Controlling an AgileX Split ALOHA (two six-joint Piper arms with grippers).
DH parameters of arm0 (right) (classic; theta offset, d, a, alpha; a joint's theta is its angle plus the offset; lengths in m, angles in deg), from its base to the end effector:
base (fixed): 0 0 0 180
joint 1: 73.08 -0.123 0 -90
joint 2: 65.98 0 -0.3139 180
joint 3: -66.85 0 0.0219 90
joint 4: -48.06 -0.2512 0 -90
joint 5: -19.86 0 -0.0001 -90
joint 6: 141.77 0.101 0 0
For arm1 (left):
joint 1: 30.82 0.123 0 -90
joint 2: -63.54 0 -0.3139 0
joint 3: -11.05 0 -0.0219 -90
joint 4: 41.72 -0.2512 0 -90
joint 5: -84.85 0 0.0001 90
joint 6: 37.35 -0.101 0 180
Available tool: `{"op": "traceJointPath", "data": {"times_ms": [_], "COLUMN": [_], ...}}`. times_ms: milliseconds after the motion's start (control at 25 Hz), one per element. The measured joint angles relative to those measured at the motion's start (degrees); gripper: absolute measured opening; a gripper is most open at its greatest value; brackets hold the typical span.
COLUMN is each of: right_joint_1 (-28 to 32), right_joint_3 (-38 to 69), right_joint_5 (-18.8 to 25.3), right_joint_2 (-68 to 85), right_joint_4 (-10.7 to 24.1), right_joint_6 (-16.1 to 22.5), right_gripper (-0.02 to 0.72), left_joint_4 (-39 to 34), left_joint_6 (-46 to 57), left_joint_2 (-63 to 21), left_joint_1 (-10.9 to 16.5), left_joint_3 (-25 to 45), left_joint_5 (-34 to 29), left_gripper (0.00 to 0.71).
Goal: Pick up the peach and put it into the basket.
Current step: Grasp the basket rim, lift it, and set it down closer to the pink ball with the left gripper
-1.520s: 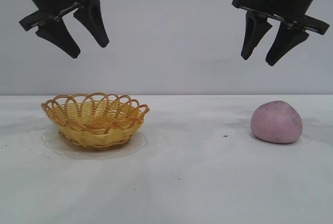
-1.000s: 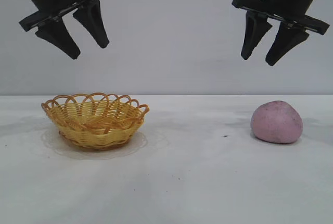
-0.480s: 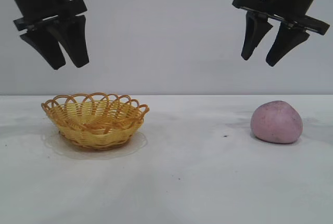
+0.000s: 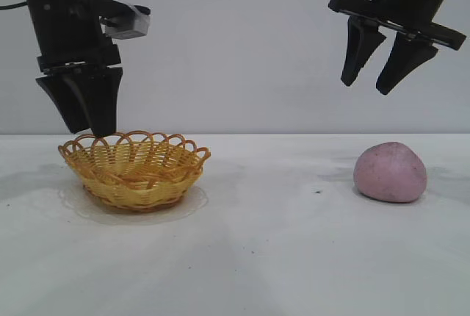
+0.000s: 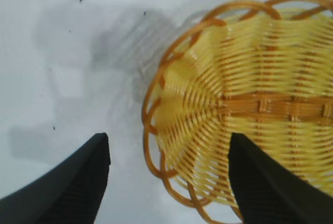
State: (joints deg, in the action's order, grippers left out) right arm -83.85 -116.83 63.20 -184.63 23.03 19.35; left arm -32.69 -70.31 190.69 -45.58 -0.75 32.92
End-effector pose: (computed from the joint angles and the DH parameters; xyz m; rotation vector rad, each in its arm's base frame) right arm 0.4144 0.1087 0.2243 -0.3439 2.6880 0.4547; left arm 0.4305 -0.1263 0.1878 1.0607 2.6972 -0.1422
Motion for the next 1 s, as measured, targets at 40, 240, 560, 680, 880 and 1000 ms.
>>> {"op": "traceJointPath", "data": {"times_ms": [40,240,560,680,880,1000], "right_joint_1": [0.0,0.0,0.0,0.0,0.0,0.0], "right_joint_3": [0.0,0.0,0.0,0.0,0.0,0.0], "right_joint_5": [0.0,0.1,0.2,0.2,0.2,0.2], "right_joint_2": [0.0,0.0,0.0,0.0,0.0,0.0], "right_joint_4": [0.1,0.1,0.1,0.1,0.1,0.1], "right_joint_6": [0.0,0.0,-0.2,-0.9,-1.4,-1.4], "right_gripper": [0.37,0.37,0.37,0.37,0.37,0.37], "left_joint_4": [0.0,0.0,0.0,0.4,0.4,1.0], "left_joint_6": [0.0,0.0,0.0,0.0,4.5,12.3], "left_joint_2": [0.5,3.8,5.9,5.9,4.9,2.5], "left_joint_1": [0.0,0.0,0.0,0.0,0.0,0.4], "left_joint_3": [-0.7,-3.1,-3.7,-4.0,-4.1,-4.1], "left_joint_5": [-0.1,-1.2,-1.7,-2.9,-5.8,-7.3], "left_gripper": [0.43,0.313,0.17,0.054,0.069,0.0]}}
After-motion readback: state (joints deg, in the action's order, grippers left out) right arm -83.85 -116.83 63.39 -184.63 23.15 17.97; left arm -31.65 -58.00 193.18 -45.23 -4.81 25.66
